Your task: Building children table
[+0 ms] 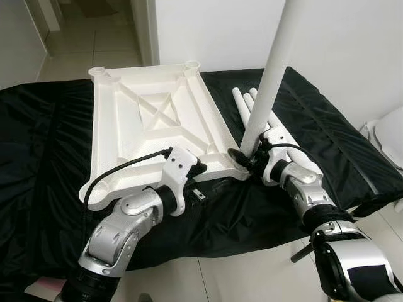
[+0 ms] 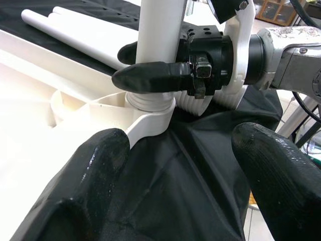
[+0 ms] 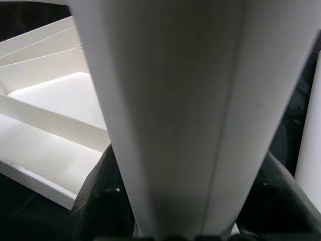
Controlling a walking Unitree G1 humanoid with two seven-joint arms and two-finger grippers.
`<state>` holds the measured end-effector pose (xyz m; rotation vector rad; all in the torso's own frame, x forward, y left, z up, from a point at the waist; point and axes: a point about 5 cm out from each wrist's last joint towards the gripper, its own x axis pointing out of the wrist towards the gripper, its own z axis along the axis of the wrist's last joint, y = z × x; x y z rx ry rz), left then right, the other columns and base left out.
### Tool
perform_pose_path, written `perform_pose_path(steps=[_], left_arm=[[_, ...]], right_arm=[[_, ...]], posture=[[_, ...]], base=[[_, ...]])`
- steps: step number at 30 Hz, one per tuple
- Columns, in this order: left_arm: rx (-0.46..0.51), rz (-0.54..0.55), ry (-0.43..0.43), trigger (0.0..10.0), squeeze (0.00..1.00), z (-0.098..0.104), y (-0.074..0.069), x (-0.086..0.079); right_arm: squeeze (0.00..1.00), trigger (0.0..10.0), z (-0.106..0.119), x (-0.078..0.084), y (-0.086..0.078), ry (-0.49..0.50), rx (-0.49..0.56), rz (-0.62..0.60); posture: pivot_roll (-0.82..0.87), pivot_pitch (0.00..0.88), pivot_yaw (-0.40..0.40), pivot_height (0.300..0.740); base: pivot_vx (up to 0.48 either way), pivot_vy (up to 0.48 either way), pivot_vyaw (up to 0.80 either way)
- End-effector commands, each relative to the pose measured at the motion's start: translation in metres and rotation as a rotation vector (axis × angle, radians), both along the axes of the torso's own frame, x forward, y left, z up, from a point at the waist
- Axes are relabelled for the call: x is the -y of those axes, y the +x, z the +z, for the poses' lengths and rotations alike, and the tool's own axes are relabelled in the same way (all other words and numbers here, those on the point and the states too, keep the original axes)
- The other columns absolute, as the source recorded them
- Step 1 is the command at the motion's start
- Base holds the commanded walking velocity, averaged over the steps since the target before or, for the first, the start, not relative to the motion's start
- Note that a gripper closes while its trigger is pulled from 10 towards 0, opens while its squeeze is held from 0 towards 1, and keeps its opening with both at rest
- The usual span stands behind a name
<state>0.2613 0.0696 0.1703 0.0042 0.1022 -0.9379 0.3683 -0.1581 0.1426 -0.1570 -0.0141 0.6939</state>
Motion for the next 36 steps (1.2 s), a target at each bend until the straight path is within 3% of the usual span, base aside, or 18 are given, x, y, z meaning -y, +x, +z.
perform_pose_path(steps=[1, 8, 9, 21, 25, 27, 32, 36], left_arm=[[-0.004, -0.008, -0.001, 10.0, 0.00, 0.000, -0.004, 0.000], [-0.012, -0.009, -0.004, 10.0, 0.00, -0.001, -0.005, 0.001], [-0.013, -0.010, -0.004, 10.0, 0.00, -0.001, -0.005, 0.001], [-0.013, -0.026, -0.006, 10.0, 0.00, -0.002, -0.005, 0.005], [-0.013, -0.028, -0.005, 10.0, 0.00, -0.002, -0.005, 0.005], [-0.012, -0.036, -0.002, 10.0, 0.00, -0.002, -0.005, 0.005], [-0.012, -0.040, 0.000, 10.0, 0.00, -0.003, -0.005, 0.005], [-0.010, -0.047, 0.001, 10.0, 0.00, -0.002, -0.005, 0.007]], right_arm=[[0.00, 0.0, -0.002, -0.002, 0.000, 0.007, -0.003, 0.007], [0.00, 0.0, -0.006, -0.003, -0.004, 0.049, -0.004, -0.021], [0.00, 10.0, -0.008, -0.005, -0.004, 0.064, -0.018, -0.042], [0.00, 10.0, -0.004, -0.026, -0.007, 0.225, 0.013, -0.329], [0.00, 10.0, -0.006, -0.028, -0.007, 0.236, 0.006, -0.366], [0.00, 10.0, -0.009, -0.033, -0.006, 0.274, -0.016, -0.541], [0.00, 10.0, -0.009, -0.036, -0.006, 0.292, -0.014, -0.610], [0.00, 10.0, -0.007, -0.045, -0.008, 0.322, -0.001, -0.774]], posture=[[-0.02, 0.052, -0.002, 0.740], [-0.02, 0.058, -0.004, 0.740], [-0.03, 0.059, -0.005, 0.740], [-0.04, 0.041, -0.011, 0.740], [-0.04, 0.038, -0.010, 0.740], [-0.04, 0.027, -0.007, 0.740], [-0.04, 0.023, -0.008, 0.740], [-0.04, 0.014, -0.010, 0.740]], base=[[0.000, 0.000, 0.00], [0.000, 0.000, 0.00], [0.000, 0.000, 0.00], [0.000, 0.000, 0.00], [0.000, 0.000, 0.00], [0.000, 0.000, 0.00], [0.000, 0.000, 0.00], [0.000, 0.000, 0.00]])
